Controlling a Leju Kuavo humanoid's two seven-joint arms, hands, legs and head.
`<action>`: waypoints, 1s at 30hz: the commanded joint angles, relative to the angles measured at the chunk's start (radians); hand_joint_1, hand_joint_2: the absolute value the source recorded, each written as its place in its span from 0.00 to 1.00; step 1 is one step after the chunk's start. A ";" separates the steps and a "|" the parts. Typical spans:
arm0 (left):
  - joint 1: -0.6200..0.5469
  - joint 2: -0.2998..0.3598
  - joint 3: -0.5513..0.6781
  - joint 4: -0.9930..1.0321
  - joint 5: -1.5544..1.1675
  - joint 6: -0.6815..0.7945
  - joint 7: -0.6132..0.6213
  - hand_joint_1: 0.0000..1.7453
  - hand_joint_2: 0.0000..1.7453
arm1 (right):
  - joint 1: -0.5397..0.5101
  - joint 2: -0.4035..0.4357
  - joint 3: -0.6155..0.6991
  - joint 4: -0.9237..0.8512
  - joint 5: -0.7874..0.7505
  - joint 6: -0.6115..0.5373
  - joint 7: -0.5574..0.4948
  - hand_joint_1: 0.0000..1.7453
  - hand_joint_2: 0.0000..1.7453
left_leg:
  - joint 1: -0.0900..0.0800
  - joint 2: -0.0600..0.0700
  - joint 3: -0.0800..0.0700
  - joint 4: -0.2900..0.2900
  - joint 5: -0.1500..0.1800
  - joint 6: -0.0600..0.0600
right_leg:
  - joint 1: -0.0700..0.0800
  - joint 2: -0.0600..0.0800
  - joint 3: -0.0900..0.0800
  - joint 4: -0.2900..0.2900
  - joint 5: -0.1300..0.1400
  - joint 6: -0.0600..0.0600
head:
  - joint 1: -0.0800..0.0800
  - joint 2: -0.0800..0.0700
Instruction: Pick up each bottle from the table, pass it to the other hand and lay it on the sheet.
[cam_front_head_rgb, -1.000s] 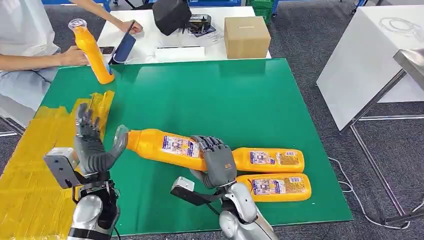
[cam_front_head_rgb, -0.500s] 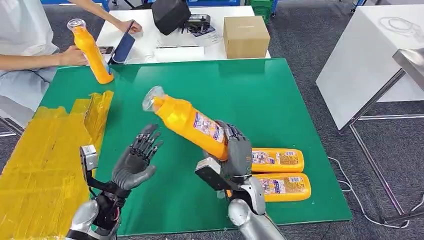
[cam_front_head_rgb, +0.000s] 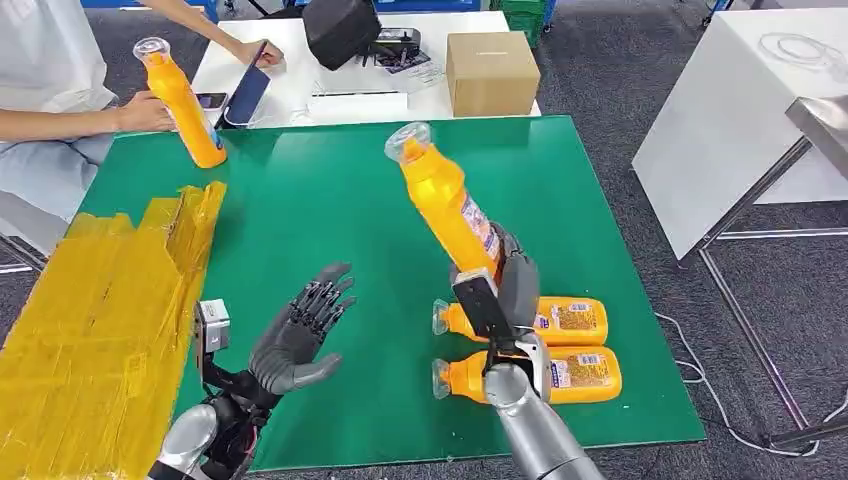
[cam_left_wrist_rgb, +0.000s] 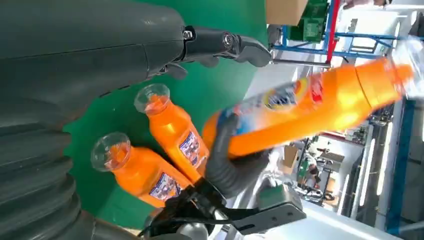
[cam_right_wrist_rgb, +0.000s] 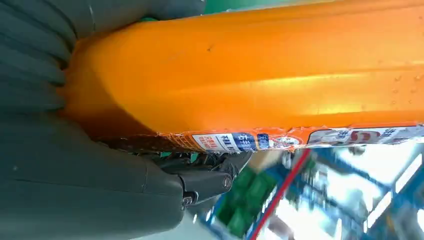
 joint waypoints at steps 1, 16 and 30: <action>-0.059 0.012 -0.042 0.067 -0.015 0.038 0.004 0.00 1.00 | -0.042 0.063 0.197 0.152 0.072 0.089 -0.015 0.99 1.00 | 0.001 0.003 0.004 -0.001 -0.001 0.000 | 0.001 0.002 0.003 -0.001 0.000 -0.001 | 0.000 0.000; -0.057 0.004 -0.023 0.084 -0.008 0.064 0.003 0.00 1.00 | -0.013 0.060 0.275 0.119 0.122 0.062 -0.026 0.97 1.00 | 0.000 -0.001 0.003 -0.001 -0.001 0.000 | 0.000 -0.002 0.003 -0.002 -0.001 -0.001 | 0.000 0.000; -0.114 -0.012 0.016 0.167 0.025 0.110 0.016 0.00 1.00 | -0.001 0.032 0.412 0.092 0.137 0.047 -0.063 1.00 1.00 | 0.000 -0.001 0.003 -0.001 0.000 0.001 | 0.001 -0.003 0.004 -0.002 -0.001 -0.001 | 0.000 0.000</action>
